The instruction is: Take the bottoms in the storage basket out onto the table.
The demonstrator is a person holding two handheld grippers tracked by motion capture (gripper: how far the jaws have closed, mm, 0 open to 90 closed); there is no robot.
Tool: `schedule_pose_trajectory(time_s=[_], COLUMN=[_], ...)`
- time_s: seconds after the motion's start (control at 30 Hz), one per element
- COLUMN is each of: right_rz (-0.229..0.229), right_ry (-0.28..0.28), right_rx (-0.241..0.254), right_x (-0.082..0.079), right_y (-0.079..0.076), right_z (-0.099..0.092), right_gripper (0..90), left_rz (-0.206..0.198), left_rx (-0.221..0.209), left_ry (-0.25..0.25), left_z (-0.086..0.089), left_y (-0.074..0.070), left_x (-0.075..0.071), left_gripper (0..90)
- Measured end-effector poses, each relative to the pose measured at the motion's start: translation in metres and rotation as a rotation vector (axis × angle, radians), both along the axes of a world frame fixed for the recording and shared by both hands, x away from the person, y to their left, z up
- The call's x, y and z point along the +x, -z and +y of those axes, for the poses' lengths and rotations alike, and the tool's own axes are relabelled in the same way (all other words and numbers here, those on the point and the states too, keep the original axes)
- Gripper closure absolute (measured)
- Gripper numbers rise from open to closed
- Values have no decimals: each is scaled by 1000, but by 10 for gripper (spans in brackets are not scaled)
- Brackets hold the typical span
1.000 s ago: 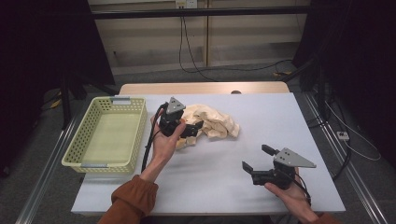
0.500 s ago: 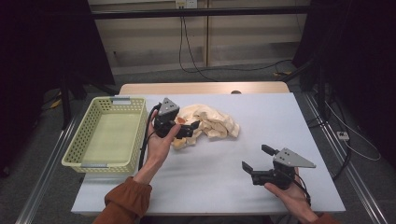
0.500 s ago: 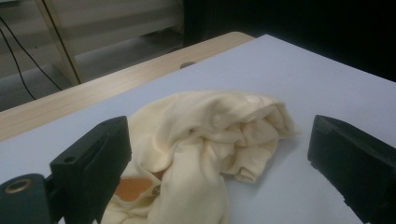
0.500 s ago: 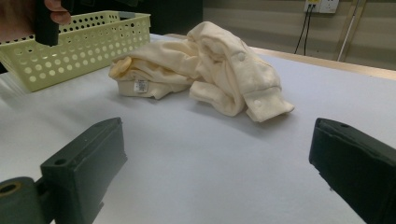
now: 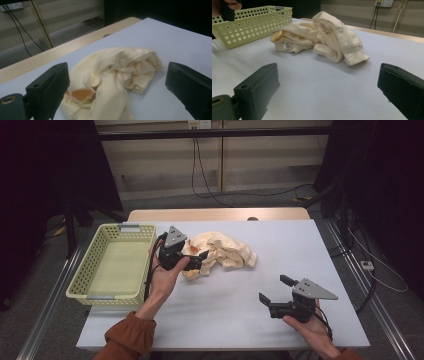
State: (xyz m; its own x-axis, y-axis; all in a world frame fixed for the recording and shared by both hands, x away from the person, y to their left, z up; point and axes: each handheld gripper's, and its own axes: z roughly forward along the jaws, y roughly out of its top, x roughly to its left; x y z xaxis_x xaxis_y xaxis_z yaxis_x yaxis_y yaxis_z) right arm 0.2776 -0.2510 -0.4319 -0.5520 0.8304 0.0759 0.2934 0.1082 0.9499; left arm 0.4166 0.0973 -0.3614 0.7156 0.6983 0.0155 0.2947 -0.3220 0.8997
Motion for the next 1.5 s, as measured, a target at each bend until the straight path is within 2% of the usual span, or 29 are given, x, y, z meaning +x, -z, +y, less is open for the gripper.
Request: schedule_pose_trajectory(time_s=[0.07,0.17,0.37,0.67,0.9,1.1,1.3,1.43,1.5], right_rz=[0,0,-1,-1,-1,1,0,0,0], right_ry=[0,0,2,1,3,2,1,1,1], right_rx=[0,0,0,-1,-3,0,-1,-2,-3], right_x=[0,0,0,0,0,0,0,0,1], right_y=[0,0,0,0,0,0,0,0,0], right_z=[0,0,0,0,0,1,1,1,1], right_gripper=[37,37,37,37,37,37,37,37,37], left_rz=[5,-12,-21,-25,-35,-25,-29,-35,-52], left_rx=[18,41,47,16,35,13,16,34,61], left_ry=[5,0,4,-7,-12,-12,-23,-28,-37], left_z=[1,3,8,23,33,44,52,58,60], left_y=[0,0,0,-1,1,2,4,6,6], left_x=[-2,-6,-12,-23,-31,-38,-43,-49,-54], left_gripper=[59,59,59,58,59,57,53,55,61])
